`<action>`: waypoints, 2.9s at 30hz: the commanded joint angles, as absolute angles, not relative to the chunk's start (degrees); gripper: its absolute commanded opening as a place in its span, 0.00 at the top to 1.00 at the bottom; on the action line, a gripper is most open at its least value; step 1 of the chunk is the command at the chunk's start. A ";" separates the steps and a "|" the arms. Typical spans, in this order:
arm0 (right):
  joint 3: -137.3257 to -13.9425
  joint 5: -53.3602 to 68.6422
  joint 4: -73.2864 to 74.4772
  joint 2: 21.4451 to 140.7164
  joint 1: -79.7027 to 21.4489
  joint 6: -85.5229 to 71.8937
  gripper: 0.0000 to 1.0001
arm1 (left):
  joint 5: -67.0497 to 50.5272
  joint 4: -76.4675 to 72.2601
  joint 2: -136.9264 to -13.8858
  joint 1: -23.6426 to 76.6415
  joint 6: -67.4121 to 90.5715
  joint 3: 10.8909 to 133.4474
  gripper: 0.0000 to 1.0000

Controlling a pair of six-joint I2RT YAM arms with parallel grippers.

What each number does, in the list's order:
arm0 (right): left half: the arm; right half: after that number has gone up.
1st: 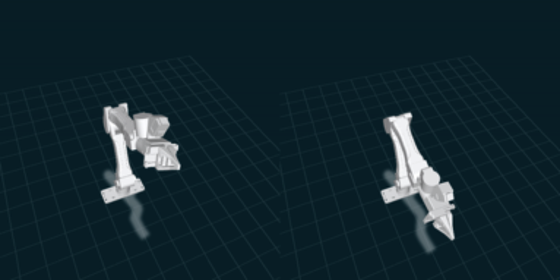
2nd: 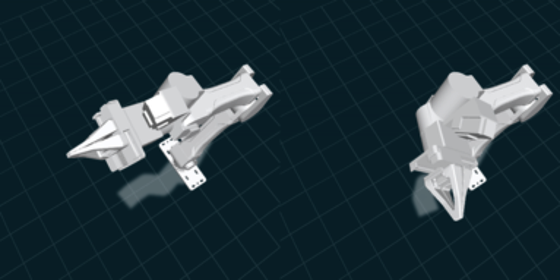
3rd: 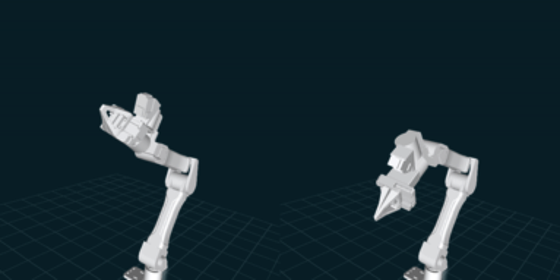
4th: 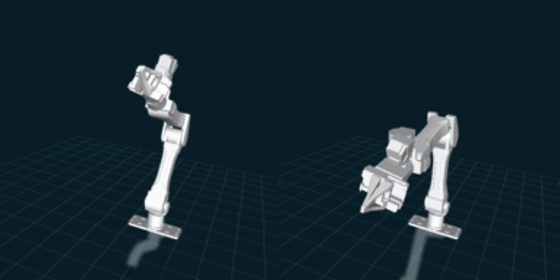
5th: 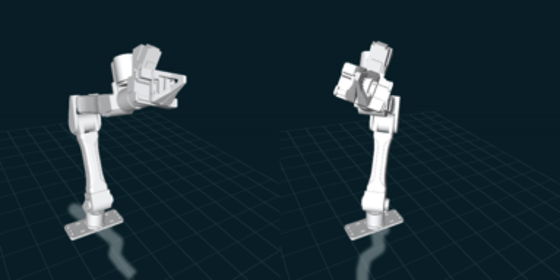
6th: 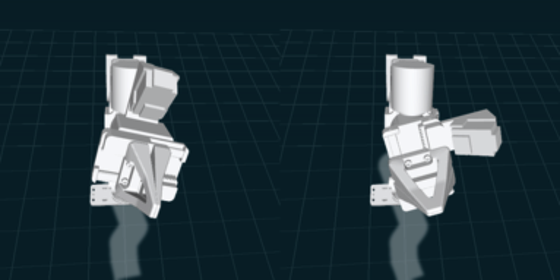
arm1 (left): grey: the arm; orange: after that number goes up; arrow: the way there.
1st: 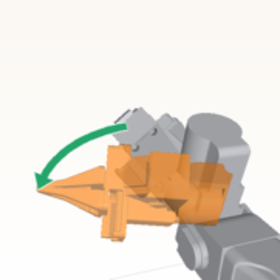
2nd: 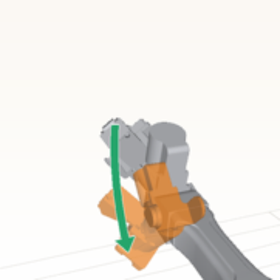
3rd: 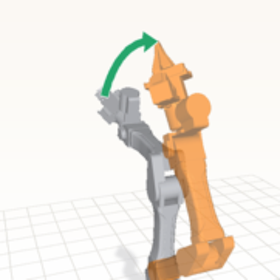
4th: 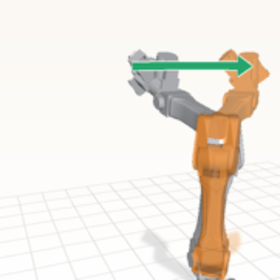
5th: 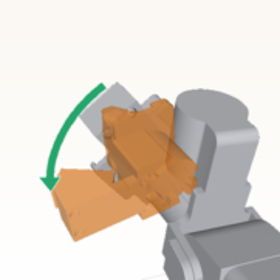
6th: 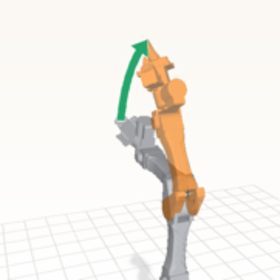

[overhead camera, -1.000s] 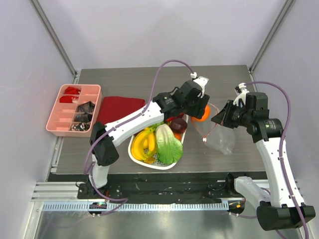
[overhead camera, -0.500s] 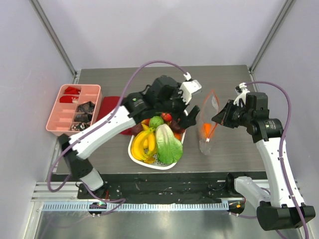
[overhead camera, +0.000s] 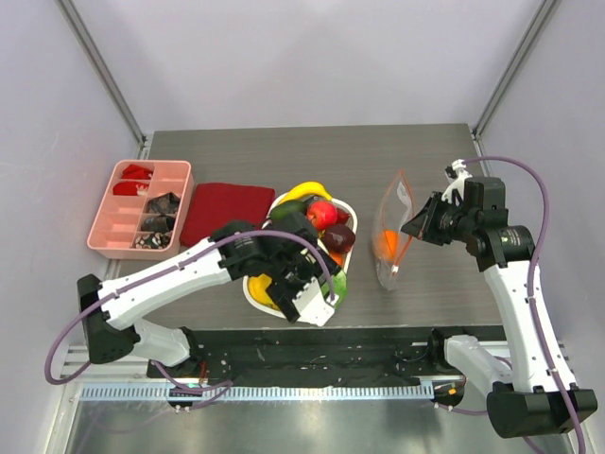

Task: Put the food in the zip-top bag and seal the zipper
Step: Pick up the fake vegetable from the bin.

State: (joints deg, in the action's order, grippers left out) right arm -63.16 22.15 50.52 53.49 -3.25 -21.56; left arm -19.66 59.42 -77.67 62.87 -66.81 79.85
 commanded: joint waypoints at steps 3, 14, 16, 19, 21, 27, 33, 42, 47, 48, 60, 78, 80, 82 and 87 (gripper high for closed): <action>-62.84 21.97 48.51 52.91 -2.99 -21.36 0.99 | -13.28 61.53 -81.21 66.35 -91.04 77.44 0.01; -62.40 22.32 48.87 53.26 -2.90 -20.65 0.99 | -5.46 56.51 -89.29 69.35 -96.94 75.94 0.00; -62.31 22.50 48.87 53.17 -2.81 -20.39 0.99 | -3.78 57.21 -90.79 69.35 -97.47 75.94 0.00; -62.49 22.67 49.04 53.09 -2.73 -20.21 0.99 | -3.95 58.44 -91.67 69.26 -98.08 75.94 0.00; -62.40 22.85 49.04 52.91 -2.81 -20.13 0.99 | -4.13 58.19 -92.02 69.35 -97.91 75.67 0.00; -62.14 23.03 49.22 52.56 -2.72 -20.04 0.99 | -2.99 55.55 -94.22 69.35 -98.35 74.36 0.00; -62.31 22.76 49.31 52.56 -2.64 -19.60 0.99 | -1.93 56.24 -95.62 69.35 -98.96 74.18 0.21; -62.40 22.59 49.39 52.56 -2.46 -19.60 0.99 | -2.72 62.48 -92.56 71.01 -99.14 77.43 0.71; -62.31 22.59 49.31 52.30 -2.46 -19.69 0.99 | -3.69 67.40 -90.88 71.37 -99.14 80.94 0.90; -62.40 22.76 49.31 52.38 -2.46 -19.60 0.99 | -3.78 68.37 -90.53 71.45 -99.23 81.30 0.93; -62.84 23.91 48.25 52.38 -2.37 -20.57 0.99 | -10.02 79.18 -86.84 71.37 -97.30 92.01 1.00; -61.88 36.29 38.42 52.12 -2.46 -35.06 0.99 | -33.72 68.87 -88.70 58.46 -56.81 113.12 1.00; -59.69 36.39 37.45 51.86 -2.46 -35.68 0.99 | -36.02 60.68 -87.20 54.52 -48.74 110.67 1.00; -57.75 35.16 36.91 51.77 -2.37 -35.77 0.99 | -37.44 46.16 -84.74 52.39 -34.42 106.28 1.00; -52.04 30.33 37.26 51.59 -2.46 -33.93 0.99 | -29.46 18.93 -82.53 49.31 -2.81 98.01 1.00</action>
